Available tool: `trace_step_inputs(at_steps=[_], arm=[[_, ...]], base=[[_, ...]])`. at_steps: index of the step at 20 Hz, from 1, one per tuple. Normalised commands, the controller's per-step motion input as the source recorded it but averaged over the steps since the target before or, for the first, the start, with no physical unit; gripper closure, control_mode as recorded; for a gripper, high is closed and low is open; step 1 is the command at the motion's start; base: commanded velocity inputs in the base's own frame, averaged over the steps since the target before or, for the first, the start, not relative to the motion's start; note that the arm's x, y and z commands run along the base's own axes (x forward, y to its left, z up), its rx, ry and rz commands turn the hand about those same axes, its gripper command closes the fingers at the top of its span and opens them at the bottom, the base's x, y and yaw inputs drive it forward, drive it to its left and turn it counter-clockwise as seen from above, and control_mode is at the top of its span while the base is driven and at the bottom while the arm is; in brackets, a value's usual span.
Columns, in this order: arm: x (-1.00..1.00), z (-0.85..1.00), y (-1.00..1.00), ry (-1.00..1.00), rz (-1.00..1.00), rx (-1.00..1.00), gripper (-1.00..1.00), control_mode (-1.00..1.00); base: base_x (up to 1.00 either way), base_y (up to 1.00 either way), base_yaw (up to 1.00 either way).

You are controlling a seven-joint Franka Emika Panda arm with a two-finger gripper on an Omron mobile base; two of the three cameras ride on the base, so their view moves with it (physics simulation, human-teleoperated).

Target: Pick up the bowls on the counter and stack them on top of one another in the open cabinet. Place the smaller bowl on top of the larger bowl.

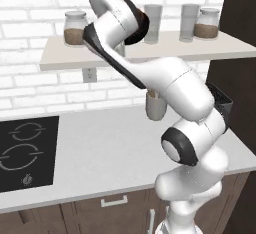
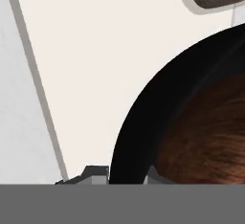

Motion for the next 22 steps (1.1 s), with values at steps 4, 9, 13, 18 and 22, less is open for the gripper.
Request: trace_step_inputs(at_steps=[4,9,13,18,22], arm=[[0.93,-0.22,0.01,0.05,0.0,-0.03,-1.0,-1.0],[-0.09,-0.01,-0.01,-0.01,0.0,0.0,-1.0,-1.0],[-0.94,-0.03,-0.24,-0.2,0.0,0.05,-1.0,-1.0],[-1.0,-0.59,-0.63,-0.29,-0.05,0.05,-1.0,-1.0],[-1.0,-0.99,-0.71,-0.19,0.0,0.01,-1.0,-1.0]], base=[[0.0,0.0,0.0],[0.0,0.0,0.0],[0.0,0.0,0.0],[0.0,0.0,0.0],[0.0,0.0,0.0]])
